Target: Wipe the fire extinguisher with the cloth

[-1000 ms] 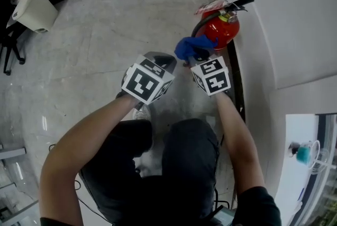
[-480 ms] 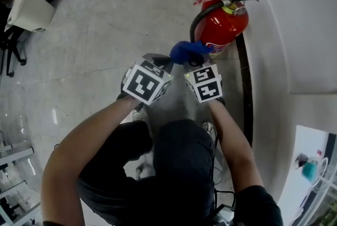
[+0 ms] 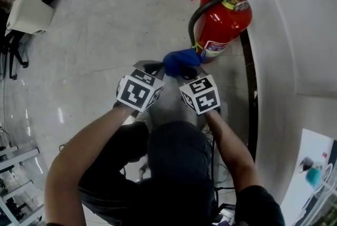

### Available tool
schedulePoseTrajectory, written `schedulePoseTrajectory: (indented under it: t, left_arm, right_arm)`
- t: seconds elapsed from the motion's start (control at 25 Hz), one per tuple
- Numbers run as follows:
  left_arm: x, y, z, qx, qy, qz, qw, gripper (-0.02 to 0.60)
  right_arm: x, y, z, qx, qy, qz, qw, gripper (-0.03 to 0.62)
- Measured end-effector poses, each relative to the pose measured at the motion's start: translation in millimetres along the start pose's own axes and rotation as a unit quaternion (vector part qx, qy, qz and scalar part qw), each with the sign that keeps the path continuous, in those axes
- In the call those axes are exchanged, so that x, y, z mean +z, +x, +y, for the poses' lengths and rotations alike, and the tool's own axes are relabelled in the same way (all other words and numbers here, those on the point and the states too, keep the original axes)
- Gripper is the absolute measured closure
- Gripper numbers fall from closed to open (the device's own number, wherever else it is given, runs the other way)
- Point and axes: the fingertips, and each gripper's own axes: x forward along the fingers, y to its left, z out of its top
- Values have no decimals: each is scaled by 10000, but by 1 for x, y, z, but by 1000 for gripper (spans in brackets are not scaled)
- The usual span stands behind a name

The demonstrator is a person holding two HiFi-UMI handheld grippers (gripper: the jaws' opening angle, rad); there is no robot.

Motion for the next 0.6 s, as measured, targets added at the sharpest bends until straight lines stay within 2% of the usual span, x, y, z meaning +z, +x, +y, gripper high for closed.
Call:
schedulePoseTrajectory:
  t: [0.12, 0.2, 0.4, 0.6]
  left_arm:
    - [-7, -8, 5, 61, -83, -4, 9999, 575]
    - [-8, -13, 6, 82, -128, -45, 9999, 575]
    - [-13, -25, 5, 66, -213, -171, 9996, 575]
    - [-23, -28, 11, 53, -237, -206, 9995, 575]
  right_arm:
    - [-8, 16, 10, 165, 250, 51, 9995, 559]
    - [-9, 30, 13, 111, 271, 93, 9995, 559]
    - [-18, 54, -5, -507, 399, 277, 9975, 559]
    - [-42, 50, 31, -226, 124, 514, 9983, 559]
